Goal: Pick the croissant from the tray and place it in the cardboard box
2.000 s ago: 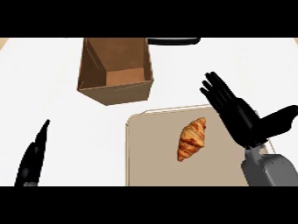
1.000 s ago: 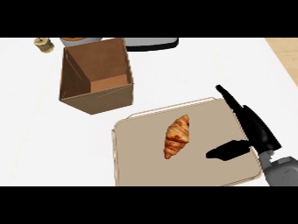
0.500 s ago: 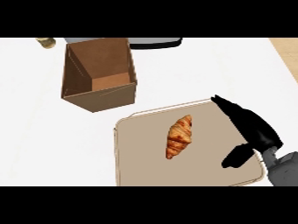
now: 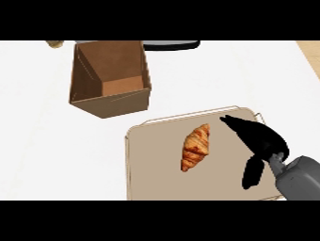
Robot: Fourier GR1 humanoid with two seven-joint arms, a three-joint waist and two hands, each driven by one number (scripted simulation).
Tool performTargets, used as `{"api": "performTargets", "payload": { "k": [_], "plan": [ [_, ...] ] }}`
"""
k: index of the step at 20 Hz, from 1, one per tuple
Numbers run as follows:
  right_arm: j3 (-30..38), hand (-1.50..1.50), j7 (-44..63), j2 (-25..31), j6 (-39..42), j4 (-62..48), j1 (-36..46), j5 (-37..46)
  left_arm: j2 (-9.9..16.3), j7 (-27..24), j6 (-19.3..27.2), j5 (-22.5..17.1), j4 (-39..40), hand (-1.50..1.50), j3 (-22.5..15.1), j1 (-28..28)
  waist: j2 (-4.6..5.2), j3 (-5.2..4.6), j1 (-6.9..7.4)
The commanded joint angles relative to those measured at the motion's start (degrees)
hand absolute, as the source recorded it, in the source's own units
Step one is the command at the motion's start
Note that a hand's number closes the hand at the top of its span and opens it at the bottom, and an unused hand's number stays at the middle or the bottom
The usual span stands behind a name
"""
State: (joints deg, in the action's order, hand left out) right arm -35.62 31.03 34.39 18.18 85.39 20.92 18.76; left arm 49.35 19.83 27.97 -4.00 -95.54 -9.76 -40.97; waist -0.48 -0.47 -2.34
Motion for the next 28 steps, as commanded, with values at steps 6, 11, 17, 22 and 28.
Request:
{"api": "performTargets", "payload": {
  "k": [6, 11, 17, 22, 28],
  "plan": [
    [-2.78, -1.5, 9.36, -3.69, 7.48, -3.63, 5.16, -0.5, -3.44, -8.39, 0.22, -2.56, -8.34, 0.0, 3.9, 16.0, -0.01, -0.28, -1.24],
    [-3.34, -1.5, 12.08, -7.13, 8.98, -4.47, 7.46, -1.19, -4.81, -8.32, -0.15, -3.26, -6.77, 0.0, 3.79, 17.05, 0.22, -0.27, -2.3],
    [-3.11, -1.5, 14.34, -10.89, 9.61, -4.53, 9.35, -2.47, -4.91, -8.86, -0.03, -3.73, -6.28, 0.0, 4.81, 16.42, -0.19, -0.15, -3.11],
    [-3.66, -1.5, 15.62, -14.61, 10.32, -5.71, 10.12, -3.84, -4.8, -9.78, -0.53, -3.82, -6.34, 0.0, 5.14, 15.79, -0.06, -0.05, -2.97],
    [-3.64, -1.5, 16.27, -16.72, 10.86, -5.06, 12.1, -4.35, -4.58, -10.0, -1.18, -4.66, -5.96, 0.0, 6.21, 15.3, -0.42, -0.01, -3.94]
  ]
}}
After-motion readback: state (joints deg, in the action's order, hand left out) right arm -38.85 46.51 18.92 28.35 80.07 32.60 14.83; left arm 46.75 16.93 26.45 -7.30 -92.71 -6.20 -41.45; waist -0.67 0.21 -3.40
